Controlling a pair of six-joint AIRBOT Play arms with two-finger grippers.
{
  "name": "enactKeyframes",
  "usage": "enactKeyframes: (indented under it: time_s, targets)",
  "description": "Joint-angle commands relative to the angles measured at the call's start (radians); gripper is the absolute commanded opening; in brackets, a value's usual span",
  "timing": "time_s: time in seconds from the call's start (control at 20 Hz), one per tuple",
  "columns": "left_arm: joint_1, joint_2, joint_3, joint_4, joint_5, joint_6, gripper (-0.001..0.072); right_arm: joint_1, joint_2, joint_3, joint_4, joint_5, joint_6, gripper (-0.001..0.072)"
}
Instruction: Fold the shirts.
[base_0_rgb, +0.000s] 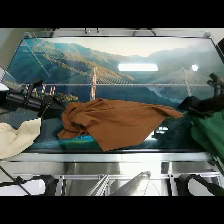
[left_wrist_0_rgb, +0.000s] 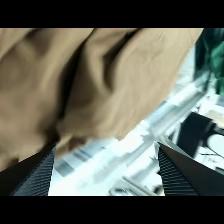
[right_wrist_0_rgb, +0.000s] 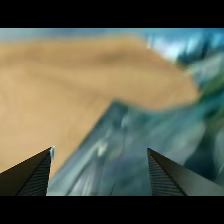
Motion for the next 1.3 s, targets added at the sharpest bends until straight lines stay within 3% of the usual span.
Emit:
enactKeyframes:
  time_s: [0.0,0.15,0.45,0.55,0.95,1.0,1.05,1.1,1.15,1.25]
  targets:
    - [0.053,0.055,-0.178,0.004,-0.008,-0.016,0.0710,0.042,0.008,-0.138,0.162,0.105,-0.040,0.0647]
    - [0.063,0.130,-0.315,0.089,0.071,-0.039,0.0710,0.156,0.015,-0.289,0.290,0.055,-0.084,0.0647]
    - [0.060,0.192,-0.404,0.352,0.184,-0.196,0.0709,0.394,0.013,-0.364,0.321,-0.138,-0.072,0.0647]
    - [0.054,0.192,-0.404,0.335,0.266,-0.197,0.0710,0.433,0.005,-0.364,0.349,-0.189,-0.072,0.0647]
    - [-0.008,0.121,-0.404,0.003,0.364,0.060,0.0691,0.438,-0.003,-0.363,0.391,-0.207,-0.083,0.0647]
    - [-0.008,0.100,-0.404,-0.029,0.375,0.076,0.0654,0.438,-0.003,-0.363,0.391,-0.207,-0.083,0.0647]
    - [-0.008,0.080,-0.404,-0.044,0.374,0.095,0.0434,0.438,-0.003,-0.363,0.390,-0.206,-0.083,0.0647]
    - [-0.008,0.060,-0.404,-0.045,0.367,0.109,0.0134,0.438,-0.003,-0.363,0.390,-0.206,-0.083,0.0647]
    - [-0.008,0.045,-0.404,-0.045,0.358,0.116,0.0024,0.438,-0.003,-0.363,0.390,-0.206,-0.083,0.0647]
    - [-0.008,0.034,-0.404,-0.045,0.348,0.116,0.0025,0.438,-0.005,-0.364,0.365,-0.204,-0.072,0.0647]
